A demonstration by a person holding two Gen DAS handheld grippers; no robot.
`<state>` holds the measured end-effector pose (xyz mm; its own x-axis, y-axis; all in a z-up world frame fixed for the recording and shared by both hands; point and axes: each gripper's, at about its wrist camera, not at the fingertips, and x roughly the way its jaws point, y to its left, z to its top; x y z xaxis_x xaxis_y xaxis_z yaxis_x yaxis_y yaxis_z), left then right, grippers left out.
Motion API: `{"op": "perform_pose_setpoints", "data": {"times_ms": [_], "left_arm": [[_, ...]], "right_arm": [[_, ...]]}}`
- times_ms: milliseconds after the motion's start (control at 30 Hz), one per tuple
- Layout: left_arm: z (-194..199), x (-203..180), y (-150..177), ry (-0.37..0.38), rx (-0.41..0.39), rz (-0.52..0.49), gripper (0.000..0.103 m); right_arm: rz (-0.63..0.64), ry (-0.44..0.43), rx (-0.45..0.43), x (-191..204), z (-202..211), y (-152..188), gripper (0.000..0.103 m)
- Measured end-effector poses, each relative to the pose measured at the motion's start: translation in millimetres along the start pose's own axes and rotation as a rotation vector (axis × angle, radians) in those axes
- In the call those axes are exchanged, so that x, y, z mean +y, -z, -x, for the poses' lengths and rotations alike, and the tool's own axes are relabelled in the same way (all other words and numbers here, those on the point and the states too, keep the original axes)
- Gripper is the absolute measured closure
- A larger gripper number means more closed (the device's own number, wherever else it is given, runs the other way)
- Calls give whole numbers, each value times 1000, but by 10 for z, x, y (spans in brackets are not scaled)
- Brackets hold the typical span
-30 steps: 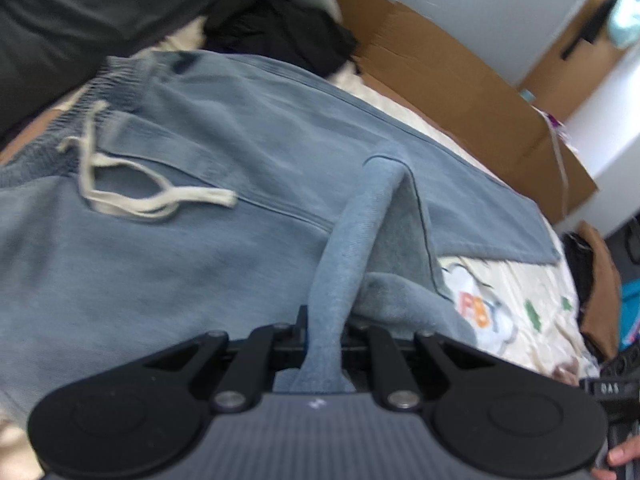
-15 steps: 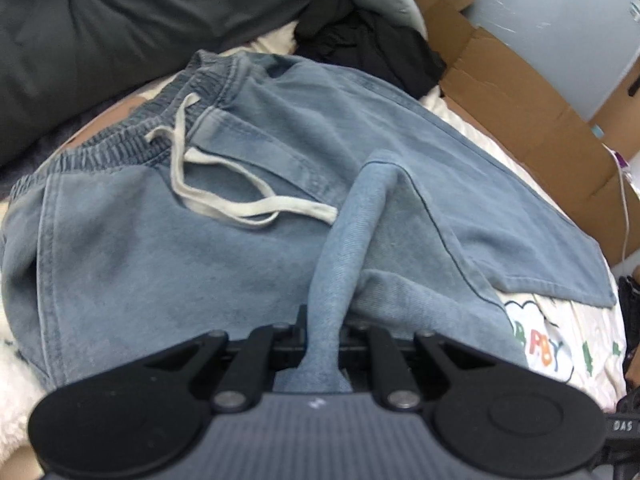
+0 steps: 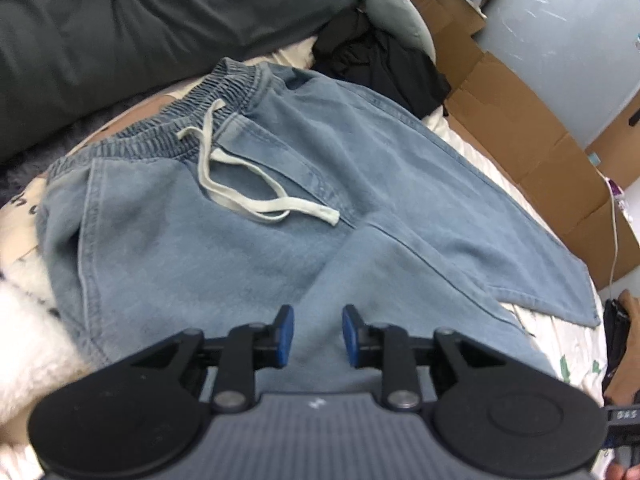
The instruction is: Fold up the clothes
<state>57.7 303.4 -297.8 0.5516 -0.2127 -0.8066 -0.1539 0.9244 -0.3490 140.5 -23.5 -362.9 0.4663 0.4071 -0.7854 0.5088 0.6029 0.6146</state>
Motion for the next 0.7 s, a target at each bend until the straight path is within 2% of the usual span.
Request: {"op": "perform_pose_setpoints", "data": {"times_ms": [333, 700], "left_arm": [[-59, 160, 134, -40, 43, 43, 75], [-185, 153, 358, -18, 134, 37, 75]], "right_arm": [[34, 215, -48, -128, 846, -59, 89], [48, 495, -121, -296, 1758, 1, 89]]}}
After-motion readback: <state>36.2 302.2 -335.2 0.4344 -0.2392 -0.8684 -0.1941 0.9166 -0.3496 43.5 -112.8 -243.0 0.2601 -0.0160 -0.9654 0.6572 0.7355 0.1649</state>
